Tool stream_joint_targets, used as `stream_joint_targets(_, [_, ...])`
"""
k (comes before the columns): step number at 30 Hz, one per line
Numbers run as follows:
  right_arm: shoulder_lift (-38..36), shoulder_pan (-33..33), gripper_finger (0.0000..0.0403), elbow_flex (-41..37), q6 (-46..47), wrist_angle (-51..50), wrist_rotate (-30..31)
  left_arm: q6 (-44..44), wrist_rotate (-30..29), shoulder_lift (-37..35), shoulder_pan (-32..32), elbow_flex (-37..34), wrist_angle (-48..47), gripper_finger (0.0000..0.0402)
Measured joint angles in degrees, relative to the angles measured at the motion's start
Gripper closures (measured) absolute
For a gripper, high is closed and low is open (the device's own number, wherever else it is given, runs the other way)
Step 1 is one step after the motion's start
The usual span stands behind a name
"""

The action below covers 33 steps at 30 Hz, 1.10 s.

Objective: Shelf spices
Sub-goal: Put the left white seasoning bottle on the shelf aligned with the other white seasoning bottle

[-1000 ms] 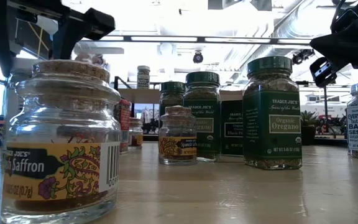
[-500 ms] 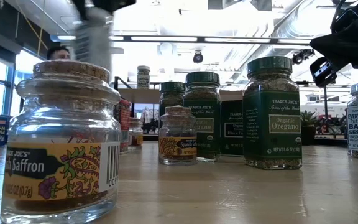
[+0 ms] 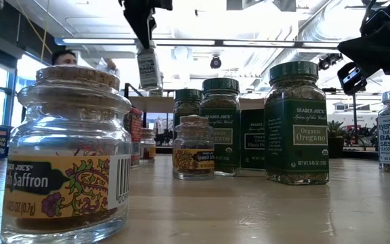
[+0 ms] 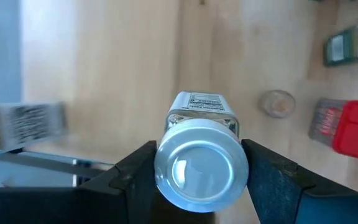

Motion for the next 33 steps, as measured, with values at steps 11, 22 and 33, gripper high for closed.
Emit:
stream_joint_targets(11, [0.0,0.0,0.0403,0.0,0.01,0.0,-0.01,9.29,4.33,0.61,13.04,2.39,2.43,0.0198])
stream_joint_targets(22, [0.0,0.0,0.0403,0.0,-0.01,0.0,0.0,13.49,4.52,4.97,17.2,2.39,2.58,0.0163])
stream_joint_targets(33, [0.0,0.0,0.0403,-0.02,-0.01,-0.02,0.0,18.59,1.19,5.25,17.24,2.39,6.91,0.0152])
